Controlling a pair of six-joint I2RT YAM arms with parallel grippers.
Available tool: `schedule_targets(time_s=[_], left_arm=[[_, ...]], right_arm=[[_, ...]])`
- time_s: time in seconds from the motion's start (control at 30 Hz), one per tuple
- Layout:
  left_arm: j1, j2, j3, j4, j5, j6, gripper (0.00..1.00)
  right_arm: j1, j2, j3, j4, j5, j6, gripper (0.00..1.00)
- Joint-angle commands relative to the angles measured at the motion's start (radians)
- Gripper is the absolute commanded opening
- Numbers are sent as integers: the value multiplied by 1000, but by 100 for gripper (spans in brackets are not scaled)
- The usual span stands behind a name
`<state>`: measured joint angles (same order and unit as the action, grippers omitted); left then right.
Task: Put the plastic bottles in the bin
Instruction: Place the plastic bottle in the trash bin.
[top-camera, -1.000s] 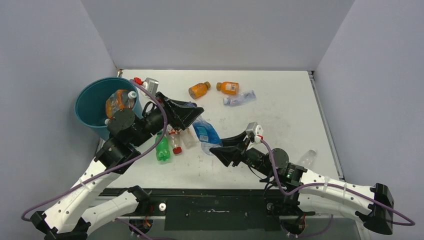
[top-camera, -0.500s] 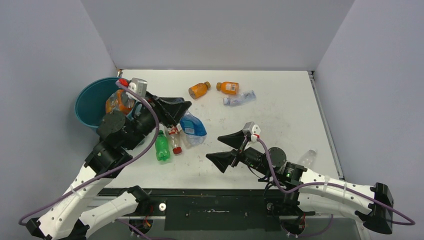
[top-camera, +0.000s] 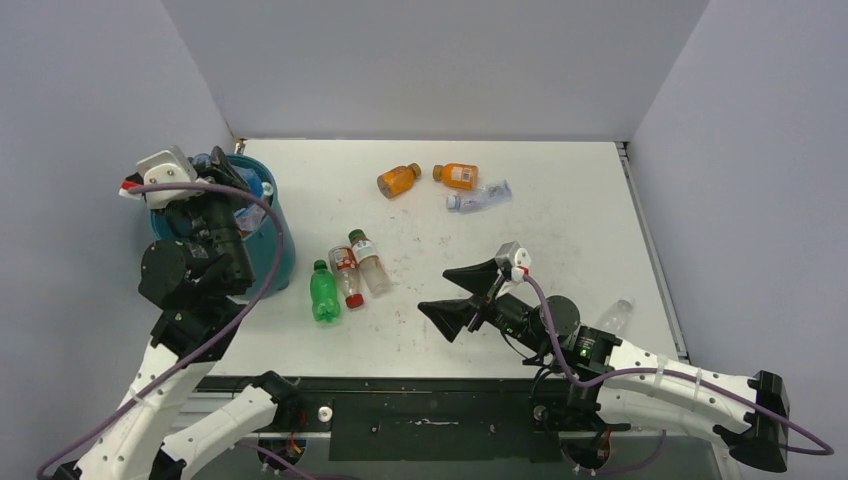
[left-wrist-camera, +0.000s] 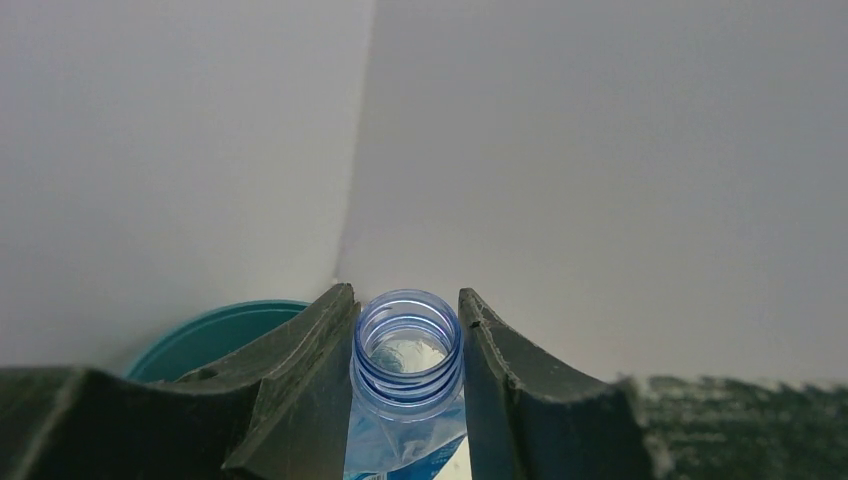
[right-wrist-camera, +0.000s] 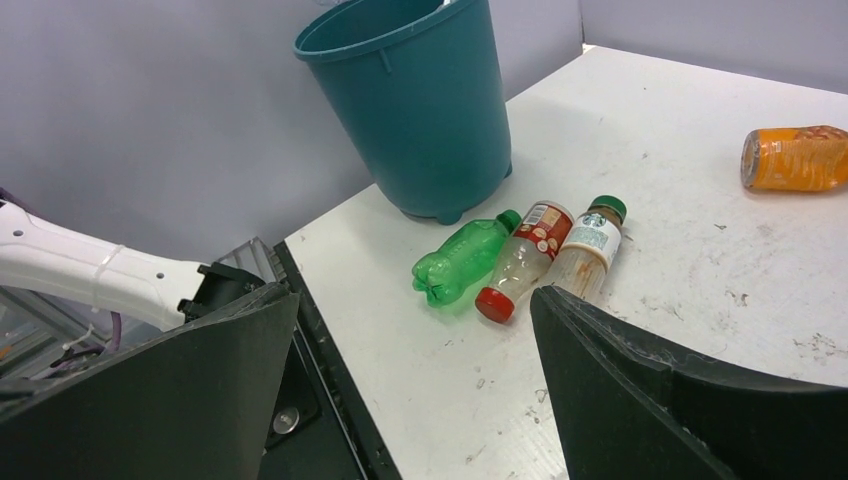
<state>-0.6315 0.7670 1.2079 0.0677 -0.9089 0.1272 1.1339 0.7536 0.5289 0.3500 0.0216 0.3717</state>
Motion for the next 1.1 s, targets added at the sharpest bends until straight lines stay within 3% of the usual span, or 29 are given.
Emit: schedule_targets(time_s=[0.0,0.1,0.23,0.87,0.97,1.07], left_arm=[[127,58,-4,271,-87,128,0],[251,111,14,269,-55,71,0],[477,149,-14,133,71,-158,0],[657,192,-373,59,270,-538,0],[655,154,-353,67,273,-509,0],[641,144,-238,31,266,-448,0]], right_arm=[[7,-17,8,42,-13,22,90],[6,-25,-1,38,-14,30,90],[6,-23,-13,43,-14,30,90],[6,-16,-59,76,-45,54,90],[6,-24,-58,72,-45,52,90],[6,-21,-53,70,-47,52,90]])
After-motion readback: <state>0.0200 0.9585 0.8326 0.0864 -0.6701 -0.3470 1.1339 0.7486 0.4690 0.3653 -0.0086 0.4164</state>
